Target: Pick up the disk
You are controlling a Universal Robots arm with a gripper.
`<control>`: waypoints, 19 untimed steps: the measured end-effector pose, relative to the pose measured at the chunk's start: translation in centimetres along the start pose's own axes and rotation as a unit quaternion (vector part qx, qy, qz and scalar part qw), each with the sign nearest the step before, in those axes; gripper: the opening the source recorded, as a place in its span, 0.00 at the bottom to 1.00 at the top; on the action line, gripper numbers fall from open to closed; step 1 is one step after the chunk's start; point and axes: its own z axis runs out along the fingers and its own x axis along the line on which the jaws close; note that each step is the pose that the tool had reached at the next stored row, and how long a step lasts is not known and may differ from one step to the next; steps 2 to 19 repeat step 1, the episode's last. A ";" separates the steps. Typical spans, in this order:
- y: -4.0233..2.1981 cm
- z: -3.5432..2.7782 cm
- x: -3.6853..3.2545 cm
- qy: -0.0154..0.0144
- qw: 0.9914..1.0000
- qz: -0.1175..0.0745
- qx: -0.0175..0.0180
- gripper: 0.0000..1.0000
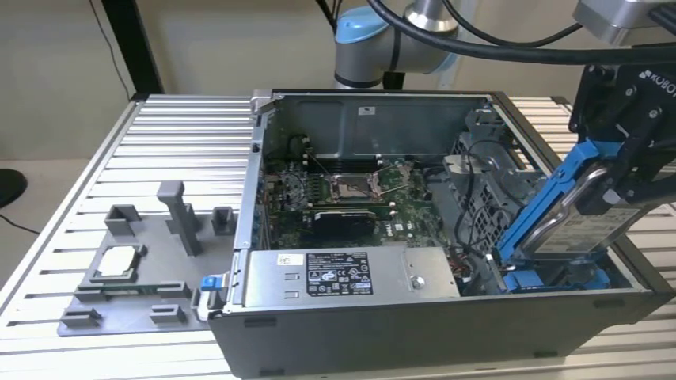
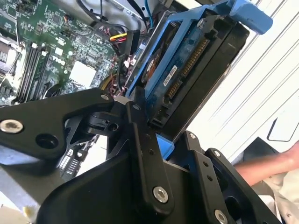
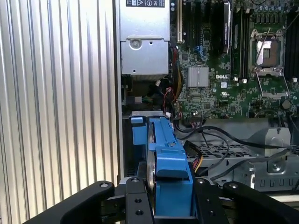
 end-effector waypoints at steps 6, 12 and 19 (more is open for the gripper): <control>0.00 0.00 0.00 0.000 1.000 0.000 0.000 0.00; 0.00 0.00 0.00 0.000 1.000 0.000 0.000 0.00; 0.00 0.00 0.00 0.000 1.000 0.000 0.000 0.00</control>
